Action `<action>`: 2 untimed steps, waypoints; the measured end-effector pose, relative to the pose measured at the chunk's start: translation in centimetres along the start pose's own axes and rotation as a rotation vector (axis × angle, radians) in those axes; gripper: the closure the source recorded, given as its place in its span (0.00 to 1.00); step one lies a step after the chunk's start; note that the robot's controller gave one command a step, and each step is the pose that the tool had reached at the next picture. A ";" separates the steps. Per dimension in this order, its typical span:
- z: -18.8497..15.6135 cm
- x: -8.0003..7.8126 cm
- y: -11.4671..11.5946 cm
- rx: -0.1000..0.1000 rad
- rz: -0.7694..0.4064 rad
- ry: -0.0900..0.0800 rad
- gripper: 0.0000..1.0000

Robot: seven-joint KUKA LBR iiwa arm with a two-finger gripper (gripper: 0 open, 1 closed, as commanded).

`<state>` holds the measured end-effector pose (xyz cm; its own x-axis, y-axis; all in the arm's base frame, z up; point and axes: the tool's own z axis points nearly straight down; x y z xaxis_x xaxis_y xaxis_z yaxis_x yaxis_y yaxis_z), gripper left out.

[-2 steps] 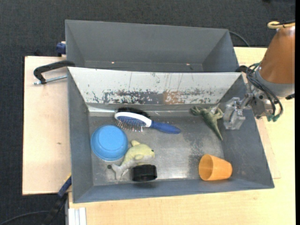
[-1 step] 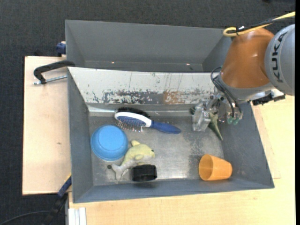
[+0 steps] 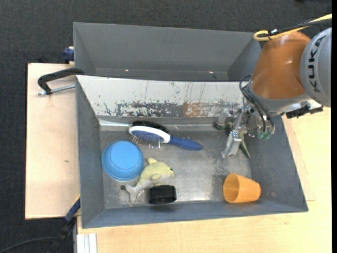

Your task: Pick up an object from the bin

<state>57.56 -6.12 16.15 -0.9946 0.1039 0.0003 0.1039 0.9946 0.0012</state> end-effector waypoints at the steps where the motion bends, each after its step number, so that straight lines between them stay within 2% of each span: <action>1: 7.3 0.2 9.0 -0.003 -0.170 0.005 0.00; 2: 7.0 -0.1 8.6 0.000 -0.163 -0.001 1.00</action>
Offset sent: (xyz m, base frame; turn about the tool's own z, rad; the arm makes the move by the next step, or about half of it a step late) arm 0.0084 0.0843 -0.0713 -0.1632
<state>58.52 2.44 9.17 -0.9982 -0.0592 -0.0012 -0.0592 0.9982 0.0014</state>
